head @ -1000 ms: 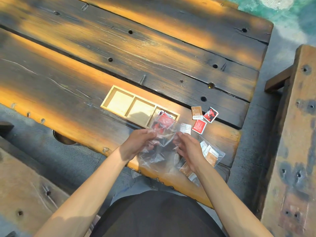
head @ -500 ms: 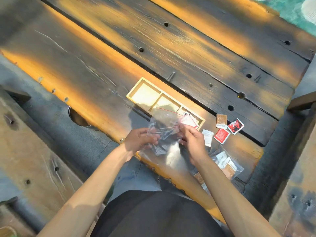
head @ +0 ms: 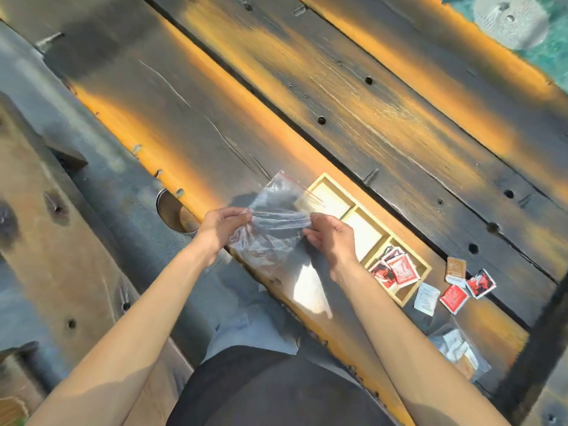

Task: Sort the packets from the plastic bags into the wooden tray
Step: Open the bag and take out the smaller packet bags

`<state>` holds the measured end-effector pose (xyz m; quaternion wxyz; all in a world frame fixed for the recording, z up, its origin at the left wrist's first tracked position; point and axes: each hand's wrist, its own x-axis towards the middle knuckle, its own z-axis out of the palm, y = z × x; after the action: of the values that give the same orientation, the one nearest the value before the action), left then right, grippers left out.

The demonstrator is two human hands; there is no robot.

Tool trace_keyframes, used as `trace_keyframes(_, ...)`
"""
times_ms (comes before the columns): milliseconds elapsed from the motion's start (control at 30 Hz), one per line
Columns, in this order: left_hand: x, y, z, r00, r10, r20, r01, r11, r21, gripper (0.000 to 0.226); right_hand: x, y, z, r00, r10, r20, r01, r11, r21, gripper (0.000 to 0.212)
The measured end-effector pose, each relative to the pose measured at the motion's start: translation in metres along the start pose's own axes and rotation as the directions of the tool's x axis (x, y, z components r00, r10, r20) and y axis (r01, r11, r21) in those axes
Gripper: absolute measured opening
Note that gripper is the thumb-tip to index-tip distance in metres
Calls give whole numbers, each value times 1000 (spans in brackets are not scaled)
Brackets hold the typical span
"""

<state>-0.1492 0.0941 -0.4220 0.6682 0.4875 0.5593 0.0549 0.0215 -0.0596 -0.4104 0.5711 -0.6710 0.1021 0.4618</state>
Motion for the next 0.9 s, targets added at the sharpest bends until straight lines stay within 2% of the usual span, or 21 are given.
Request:
trace_keyframes(133,31,10,-27,994,35,-103,-36,999,-10,5,15,-2,44,998,-45,38,51,982,-180,17)
trace_keyframes(200,46,11,-38,993,31,-117,-28,999,22,8,21,-2,65,997,-59,57,71,965,-252,15)
trace_keyframes(367,72,8,-52,995,19,-94,-4,987,159,18,33,13,91,987,56,148,1,934,-358,12)
trace_keyframes(533,84,4,-52,995,27,-99,-3,972,237,20,45,31,95,981,117,157,-45,914,-404,9)
trace_keyframes(700,86,-2,-49,996,50,-78,-19,934,358,37,45,34,88,972,146,181,-66,919,-389,27)
trace_keyframes(733,85,-2,-48,995,50,-85,-15,929,369,40,43,32,87,970,155,186,-78,927,-366,24)
trace_keyframes(800,81,1,-46,993,62,-96,-18,916,401,44,43,33,81,968,160,195,-90,940,-328,3)
trace_keyframes(900,74,1,-48,991,114,-69,-66,872,486,46,39,34,69,975,148,166,-89,944,-318,40)
